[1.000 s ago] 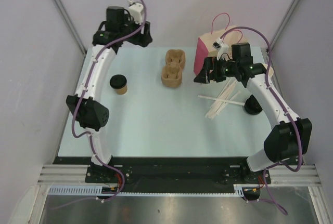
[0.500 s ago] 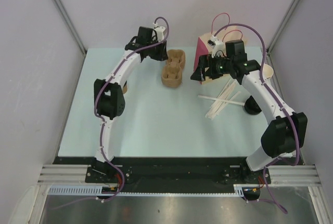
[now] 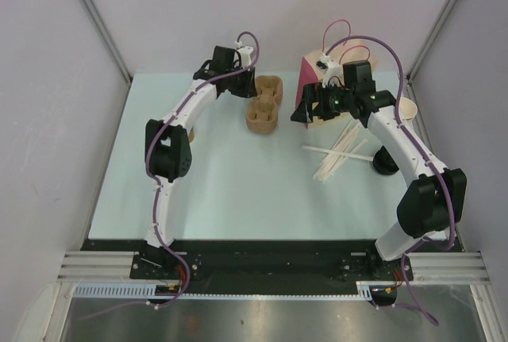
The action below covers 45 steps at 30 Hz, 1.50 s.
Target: Pack the takeout coffee
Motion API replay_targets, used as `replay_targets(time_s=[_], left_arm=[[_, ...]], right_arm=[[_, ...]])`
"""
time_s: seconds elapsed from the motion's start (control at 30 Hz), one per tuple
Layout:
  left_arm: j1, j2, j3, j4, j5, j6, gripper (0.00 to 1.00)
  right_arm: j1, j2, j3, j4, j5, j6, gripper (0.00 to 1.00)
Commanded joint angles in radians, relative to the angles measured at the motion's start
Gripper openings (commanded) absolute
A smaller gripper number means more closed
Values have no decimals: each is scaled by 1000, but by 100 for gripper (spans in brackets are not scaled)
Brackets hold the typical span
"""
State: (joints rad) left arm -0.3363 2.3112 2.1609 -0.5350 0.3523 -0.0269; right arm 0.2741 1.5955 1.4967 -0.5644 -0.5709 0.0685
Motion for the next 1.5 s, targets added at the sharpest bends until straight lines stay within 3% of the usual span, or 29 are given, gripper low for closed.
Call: replay_targets(time_s=[0.0,0.5,0.77,0.97,1.47], left_arm=[[-6,4,-16,29,17,7,34],[-6,30,-27,21,20,25,34],[-7,39,-27,20,31,25,26],[-7,21,-26,29,40,25,1],[-6,-130,-26,82,122,-44,0]], right_arm=[[10,1,45,23,2,-22,100],[14,15,45,17,-4,-26,100],[13,17,43,15,-4,-32,100],[11,18,45,15,-4,-32,100],[8,14,45,14,-12,-35,100]])
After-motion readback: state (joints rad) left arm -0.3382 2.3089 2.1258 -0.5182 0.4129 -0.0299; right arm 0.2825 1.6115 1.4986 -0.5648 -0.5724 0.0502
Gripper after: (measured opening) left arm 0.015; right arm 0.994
